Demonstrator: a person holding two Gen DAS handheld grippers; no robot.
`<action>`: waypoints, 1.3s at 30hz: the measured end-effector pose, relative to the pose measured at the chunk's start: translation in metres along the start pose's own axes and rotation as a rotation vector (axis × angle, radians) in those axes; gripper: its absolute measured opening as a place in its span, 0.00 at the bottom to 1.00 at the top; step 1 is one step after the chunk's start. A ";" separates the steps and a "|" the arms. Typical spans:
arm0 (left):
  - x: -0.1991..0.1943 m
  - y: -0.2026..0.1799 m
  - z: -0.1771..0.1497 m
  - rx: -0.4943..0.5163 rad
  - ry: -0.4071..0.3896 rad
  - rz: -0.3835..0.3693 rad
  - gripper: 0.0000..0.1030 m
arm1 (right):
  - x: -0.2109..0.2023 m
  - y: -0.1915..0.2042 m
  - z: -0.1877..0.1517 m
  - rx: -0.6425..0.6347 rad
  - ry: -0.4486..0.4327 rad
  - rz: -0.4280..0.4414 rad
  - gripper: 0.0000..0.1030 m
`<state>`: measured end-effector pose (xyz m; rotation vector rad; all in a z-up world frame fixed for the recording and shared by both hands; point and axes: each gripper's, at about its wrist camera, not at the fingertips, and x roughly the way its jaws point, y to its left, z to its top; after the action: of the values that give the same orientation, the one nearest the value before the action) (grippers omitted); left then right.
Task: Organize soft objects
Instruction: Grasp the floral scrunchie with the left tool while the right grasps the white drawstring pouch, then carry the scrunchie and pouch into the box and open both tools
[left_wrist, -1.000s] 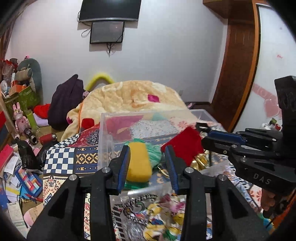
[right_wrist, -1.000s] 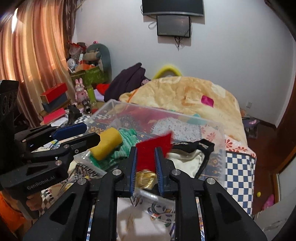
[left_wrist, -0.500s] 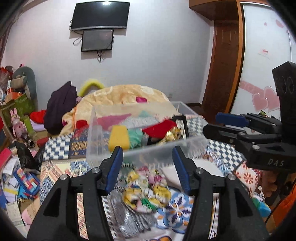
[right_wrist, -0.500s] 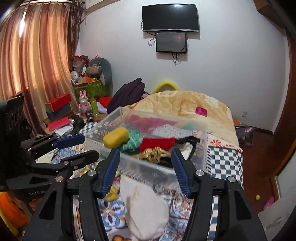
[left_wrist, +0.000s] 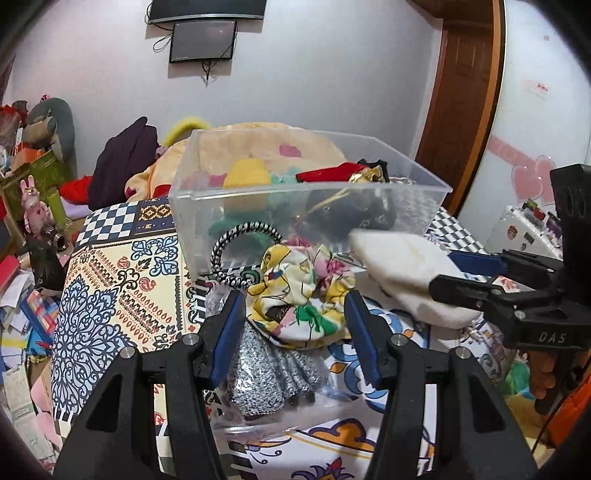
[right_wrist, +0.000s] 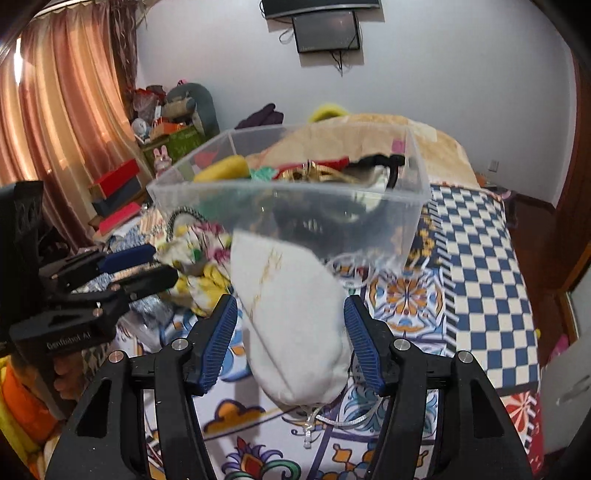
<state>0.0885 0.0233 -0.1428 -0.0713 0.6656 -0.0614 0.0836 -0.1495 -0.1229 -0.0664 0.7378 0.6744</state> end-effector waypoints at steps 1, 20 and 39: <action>0.001 -0.001 -0.001 0.008 -0.002 0.012 0.54 | 0.001 0.000 -0.002 0.000 0.006 -0.001 0.55; -0.014 -0.010 -0.007 0.002 -0.024 -0.033 0.16 | -0.012 -0.006 -0.008 0.018 -0.023 0.012 0.21; -0.058 -0.024 0.057 0.044 -0.247 -0.003 0.15 | -0.063 -0.004 0.050 -0.009 -0.254 -0.021 0.20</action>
<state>0.0771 0.0069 -0.0603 -0.0366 0.4175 -0.0684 0.0822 -0.1728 -0.0455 0.0036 0.4890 0.6520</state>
